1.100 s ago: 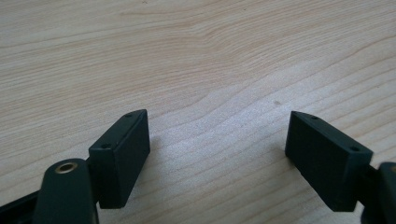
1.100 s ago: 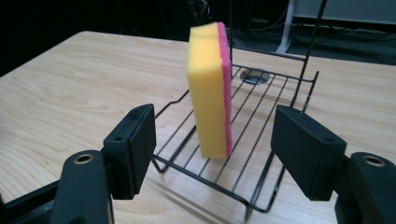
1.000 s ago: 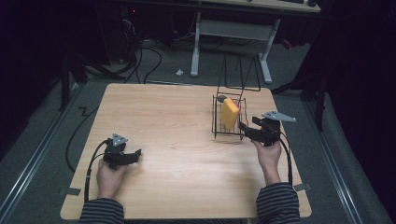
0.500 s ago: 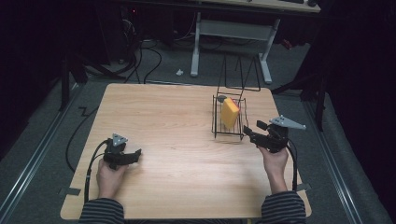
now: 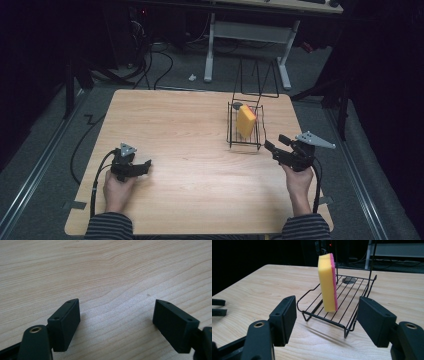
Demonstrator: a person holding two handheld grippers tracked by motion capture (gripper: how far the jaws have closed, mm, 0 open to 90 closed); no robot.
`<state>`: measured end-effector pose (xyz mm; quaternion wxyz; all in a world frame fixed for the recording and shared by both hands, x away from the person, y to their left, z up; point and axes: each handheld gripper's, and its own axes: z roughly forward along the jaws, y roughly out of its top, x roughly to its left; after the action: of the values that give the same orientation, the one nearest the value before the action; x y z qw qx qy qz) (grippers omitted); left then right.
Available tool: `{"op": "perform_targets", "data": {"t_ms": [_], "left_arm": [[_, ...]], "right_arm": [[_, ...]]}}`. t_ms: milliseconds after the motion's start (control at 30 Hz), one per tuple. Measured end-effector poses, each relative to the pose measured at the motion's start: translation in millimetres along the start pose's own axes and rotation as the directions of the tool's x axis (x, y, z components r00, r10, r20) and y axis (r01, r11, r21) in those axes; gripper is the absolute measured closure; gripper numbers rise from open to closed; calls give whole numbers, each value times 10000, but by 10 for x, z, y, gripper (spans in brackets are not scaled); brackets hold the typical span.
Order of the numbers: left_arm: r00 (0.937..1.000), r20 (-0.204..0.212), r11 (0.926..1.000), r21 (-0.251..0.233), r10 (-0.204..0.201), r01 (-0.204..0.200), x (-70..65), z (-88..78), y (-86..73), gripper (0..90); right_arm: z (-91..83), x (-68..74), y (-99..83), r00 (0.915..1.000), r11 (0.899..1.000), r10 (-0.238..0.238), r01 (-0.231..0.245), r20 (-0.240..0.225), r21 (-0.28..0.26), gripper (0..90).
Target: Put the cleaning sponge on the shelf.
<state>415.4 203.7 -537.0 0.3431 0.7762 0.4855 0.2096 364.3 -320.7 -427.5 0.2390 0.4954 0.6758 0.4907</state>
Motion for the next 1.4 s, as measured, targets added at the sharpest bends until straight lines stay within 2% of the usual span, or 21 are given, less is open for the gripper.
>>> {"op": "perform_targets", "data": {"t_ms": [133, 333, 433, 667, 933, 1033, 1400], "left_arm": [[10000, 0, 10000, 0, 2, -2, 0, 0, 0, 225], [10000, 4, 10000, 4, 1, -1, 0, 0, 0, 225], [10000, 4, 10000, 6, 4, -4, 0, 0, 0, 225], [10000, 2, 10000, 5, 2, -2, 0, -1, 0, 225], [10000, 3, 10000, 5, 3, -3, 0, -1, 0, 225], [10000, 5, 10000, 6, 3, -3, 0, -1, 0, 225], [10000, 5, 10000, 5, 3, -3, 0, -1, 0, 225]], "right_arm": [[-20, 27, -54, 9999, 9999, -115, 115, -10, -101, 318], [-24, 54, -143, 9998, 9998, -190, 190, -51, 45, 317], [-27, 68, -192, 9998, 9999, -108, 107, -162, -42, 318], [27, 112, -277, 9994, 9999, -65, 69, -329, 121, 318], [52, 133, -341, 9992, 9999, 146, -148, -372, -42, 319], [76, 135, -364, 9996, 10000, 32, -30, -277, 75, 319], [185, 156, -496, 9983, 9991, 273, -256, -519, 340, 334]]}}
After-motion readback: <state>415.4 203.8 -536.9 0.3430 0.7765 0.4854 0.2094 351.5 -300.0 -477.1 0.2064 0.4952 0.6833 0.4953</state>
